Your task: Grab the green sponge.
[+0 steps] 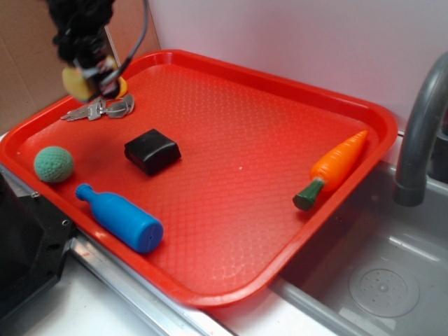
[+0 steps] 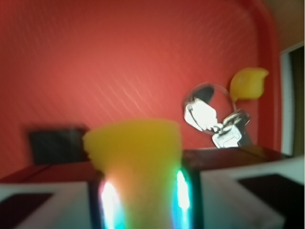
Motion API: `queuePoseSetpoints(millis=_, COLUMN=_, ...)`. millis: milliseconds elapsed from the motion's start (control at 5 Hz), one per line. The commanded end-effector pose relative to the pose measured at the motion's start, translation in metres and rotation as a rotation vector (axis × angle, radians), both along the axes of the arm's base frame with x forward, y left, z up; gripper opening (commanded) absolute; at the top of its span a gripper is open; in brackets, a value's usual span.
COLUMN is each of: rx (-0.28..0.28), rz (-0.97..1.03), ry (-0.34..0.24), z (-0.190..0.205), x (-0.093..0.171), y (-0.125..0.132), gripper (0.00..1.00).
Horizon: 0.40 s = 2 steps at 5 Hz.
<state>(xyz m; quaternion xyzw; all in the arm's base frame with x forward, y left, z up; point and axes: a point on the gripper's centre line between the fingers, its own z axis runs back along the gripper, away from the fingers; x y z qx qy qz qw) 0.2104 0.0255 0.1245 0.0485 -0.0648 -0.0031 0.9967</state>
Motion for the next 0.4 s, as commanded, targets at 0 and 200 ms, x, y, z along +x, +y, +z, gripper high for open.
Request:
queuePoseSetpoints(millis=0, rx=-0.031, rz=0.058, ry=-0.002, z=0.080, x=0.036, y=-0.062, gripper=0.00)
queuePoseSetpoints(millis=200, rx=-0.096, rz=0.044, ry=0.007, z=0.091, x=0.030, y=-0.076, gripper=0.00)
